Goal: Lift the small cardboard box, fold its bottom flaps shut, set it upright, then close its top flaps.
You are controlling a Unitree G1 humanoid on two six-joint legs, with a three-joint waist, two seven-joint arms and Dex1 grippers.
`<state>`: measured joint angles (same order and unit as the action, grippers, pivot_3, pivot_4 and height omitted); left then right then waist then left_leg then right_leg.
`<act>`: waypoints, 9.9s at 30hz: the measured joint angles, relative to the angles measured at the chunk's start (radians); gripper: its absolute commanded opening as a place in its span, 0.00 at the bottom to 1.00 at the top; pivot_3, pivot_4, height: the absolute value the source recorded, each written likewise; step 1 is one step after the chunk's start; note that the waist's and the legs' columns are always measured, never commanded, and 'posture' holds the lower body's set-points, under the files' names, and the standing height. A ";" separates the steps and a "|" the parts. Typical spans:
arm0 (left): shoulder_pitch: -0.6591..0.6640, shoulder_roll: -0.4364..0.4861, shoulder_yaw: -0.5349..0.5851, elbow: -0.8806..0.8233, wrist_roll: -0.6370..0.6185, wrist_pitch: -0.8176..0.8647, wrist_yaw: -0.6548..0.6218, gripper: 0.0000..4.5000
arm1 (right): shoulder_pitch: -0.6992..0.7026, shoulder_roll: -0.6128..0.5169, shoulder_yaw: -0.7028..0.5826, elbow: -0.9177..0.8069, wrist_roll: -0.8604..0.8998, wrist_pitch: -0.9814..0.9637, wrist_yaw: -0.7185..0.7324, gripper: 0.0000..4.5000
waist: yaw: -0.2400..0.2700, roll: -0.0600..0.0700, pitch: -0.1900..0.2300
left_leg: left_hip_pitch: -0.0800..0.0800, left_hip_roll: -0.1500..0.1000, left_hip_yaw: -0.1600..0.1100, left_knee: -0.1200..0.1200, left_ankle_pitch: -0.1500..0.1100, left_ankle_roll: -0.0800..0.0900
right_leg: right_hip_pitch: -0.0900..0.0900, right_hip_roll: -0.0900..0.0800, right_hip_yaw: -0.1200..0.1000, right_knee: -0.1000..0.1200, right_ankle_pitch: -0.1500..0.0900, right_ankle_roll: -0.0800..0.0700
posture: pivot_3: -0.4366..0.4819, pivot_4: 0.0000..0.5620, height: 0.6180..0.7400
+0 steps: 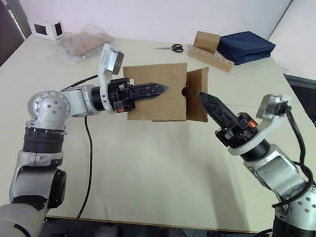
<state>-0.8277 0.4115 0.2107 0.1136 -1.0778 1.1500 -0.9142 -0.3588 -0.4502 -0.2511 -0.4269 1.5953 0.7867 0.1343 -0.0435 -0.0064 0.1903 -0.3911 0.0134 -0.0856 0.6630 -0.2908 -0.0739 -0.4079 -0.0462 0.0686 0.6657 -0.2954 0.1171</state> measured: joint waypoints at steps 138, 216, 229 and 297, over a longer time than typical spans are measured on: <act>0.023 -0.048 0.004 -0.038 -0.042 -0.030 0.088 0.00 | -0.082 -0.011 0.117 -0.023 -0.387 -0.029 0.079 0.02 | 0.003 0.000 0.000 | 0.000 0.000 0.000 -0.001 0.000 0.000 | 0.000 0.000 0.000 -0.001 0.000 0.000 | 0.48 0.27 1.00; -0.423 0.209 -0.419 0.207 0.983 -0.306 -0.500 0.99 | -0.052 -0.133 0.246 0.097 -0.966 -0.152 0.405 0.00 | -0.002 -0.001 0.007 | -0.001 0.000 0.000 0.001 -0.001 0.002 | -0.001 0.001 0.000 0.002 0.000 0.000 | 0.48 0.27 1.00; -0.050 0.152 -0.224 0.177 0.934 -0.443 -0.096 0.99 | -0.100 -0.037 0.381 0.240 -1.233 -0.204 0.351 0.00 | 0.003 -0.002 0.007 | -0.002 0.000 0.000 0.002 0.000 0.000 | -0.003 0.000 0.000 0.002 0.000 0.000 | 0.48 0.27 1.00; 0.335 0.177 -0.413 -0.222 0.820 -0.335 0.023 0.01 | 0.040 -0.095 0.434 0.064 -1.326 0.014 0.508 0.00 | 0.001 -0.001 0.006 | -0.001 0.000 0.000 0.002 0.000 0.000 | -0.001 0.000 0.000 0.003 0.000 0.000 | 0.48 0.27 1.00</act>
<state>-0.4924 0.5887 -0.2023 -0.1088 -0.2577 0.8148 -0.8911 -0.3188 -0.5454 0.1831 -0.3632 0.2690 0.8005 0.6420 -0.0427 -0.0078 0.1963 -0.3918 0.0131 -0.0854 0.6648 -0.2908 -0.0738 -0.4092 -0.0463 0.0688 0.6685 -0.2955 0.1172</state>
